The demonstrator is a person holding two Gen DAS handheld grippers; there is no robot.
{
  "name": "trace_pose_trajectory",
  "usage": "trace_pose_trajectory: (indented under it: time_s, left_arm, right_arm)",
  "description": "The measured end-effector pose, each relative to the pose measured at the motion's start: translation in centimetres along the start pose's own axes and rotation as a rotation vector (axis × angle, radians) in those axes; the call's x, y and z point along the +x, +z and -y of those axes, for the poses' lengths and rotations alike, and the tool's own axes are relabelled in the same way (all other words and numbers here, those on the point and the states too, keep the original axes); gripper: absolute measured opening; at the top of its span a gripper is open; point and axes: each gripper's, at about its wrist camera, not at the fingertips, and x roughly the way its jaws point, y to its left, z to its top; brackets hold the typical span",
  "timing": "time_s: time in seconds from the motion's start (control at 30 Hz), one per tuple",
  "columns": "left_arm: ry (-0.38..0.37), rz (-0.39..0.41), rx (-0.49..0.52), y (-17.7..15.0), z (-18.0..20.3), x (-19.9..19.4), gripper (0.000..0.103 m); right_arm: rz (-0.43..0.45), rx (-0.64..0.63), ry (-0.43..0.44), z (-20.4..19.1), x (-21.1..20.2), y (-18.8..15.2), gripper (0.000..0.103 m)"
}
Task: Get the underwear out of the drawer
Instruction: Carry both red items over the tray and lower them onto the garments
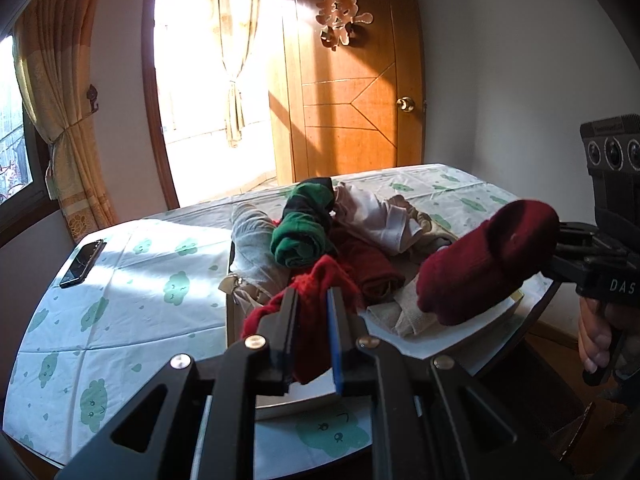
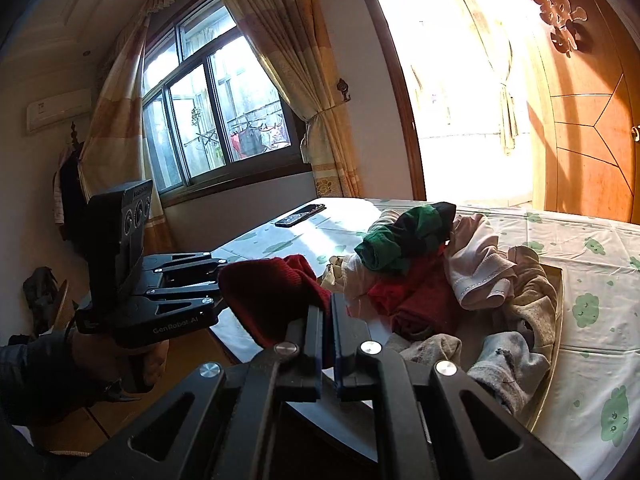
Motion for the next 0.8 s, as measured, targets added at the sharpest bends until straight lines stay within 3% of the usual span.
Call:
trace_pose_trajectory:
  time_s: [0.8]
  left_arm:
    - [0.011,-0.111,-0.059,-0.3,-2.5,5.8,0.011]
  right_arm:
    - [-0.079,0.070,-0.120,3.4,8.3,0.7,0.005]
